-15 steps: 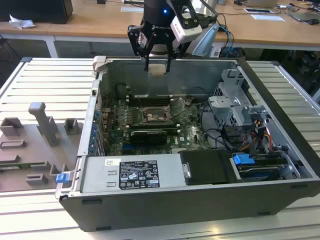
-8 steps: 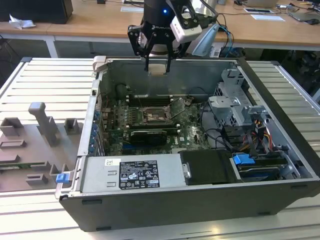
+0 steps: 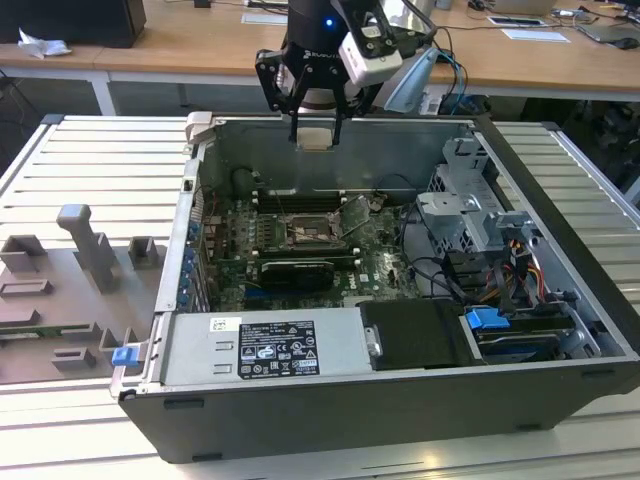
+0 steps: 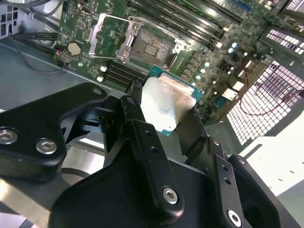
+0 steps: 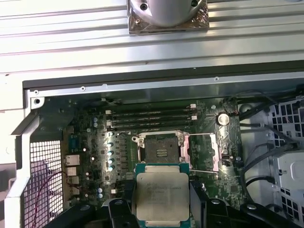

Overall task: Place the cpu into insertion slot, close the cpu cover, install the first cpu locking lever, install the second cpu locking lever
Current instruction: 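Place the cpu into insertion slot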

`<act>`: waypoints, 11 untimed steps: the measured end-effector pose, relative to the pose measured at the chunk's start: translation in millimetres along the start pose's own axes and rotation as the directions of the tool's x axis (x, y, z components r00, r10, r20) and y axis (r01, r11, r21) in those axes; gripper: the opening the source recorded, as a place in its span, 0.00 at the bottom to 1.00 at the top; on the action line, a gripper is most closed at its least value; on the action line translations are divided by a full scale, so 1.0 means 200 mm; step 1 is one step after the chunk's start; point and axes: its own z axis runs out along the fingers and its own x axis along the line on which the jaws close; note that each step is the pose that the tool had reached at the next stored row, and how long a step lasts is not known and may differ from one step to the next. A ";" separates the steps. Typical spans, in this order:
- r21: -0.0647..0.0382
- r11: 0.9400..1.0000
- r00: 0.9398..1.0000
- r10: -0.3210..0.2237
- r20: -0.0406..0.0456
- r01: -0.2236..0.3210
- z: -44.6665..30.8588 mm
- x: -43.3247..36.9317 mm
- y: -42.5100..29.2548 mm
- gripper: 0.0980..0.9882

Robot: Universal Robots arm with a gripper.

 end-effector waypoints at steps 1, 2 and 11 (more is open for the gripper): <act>0.000 1.000 1.000 0.003 0.000 -0.003 0.000 0.000 0.000 0.49; 0.000 1.000 1.000 0.006 0.000 -0.006 0.000 0.000 0.000 0.49; -0.001 1.000 1.000 0.025 0.002 -0.025 0.000 0.000 0.000 0.49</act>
